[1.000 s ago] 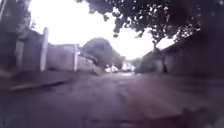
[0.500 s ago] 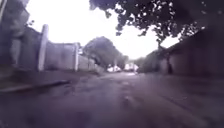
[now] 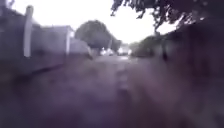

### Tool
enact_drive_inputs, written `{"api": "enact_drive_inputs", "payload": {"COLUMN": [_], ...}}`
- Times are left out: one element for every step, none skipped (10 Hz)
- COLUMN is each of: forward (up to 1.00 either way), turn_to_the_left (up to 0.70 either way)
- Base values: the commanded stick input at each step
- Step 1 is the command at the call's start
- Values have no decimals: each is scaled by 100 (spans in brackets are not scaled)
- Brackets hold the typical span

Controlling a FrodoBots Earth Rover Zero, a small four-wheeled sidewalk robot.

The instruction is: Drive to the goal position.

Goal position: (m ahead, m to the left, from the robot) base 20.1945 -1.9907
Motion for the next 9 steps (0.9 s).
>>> {"api": "enact_drive_inputs", "payload": {"forward": [70,70,70,70,70,70,70,70,70], "turn_to_the_left": [0,0,0,0,0,-34,-35,-35,-35]}}
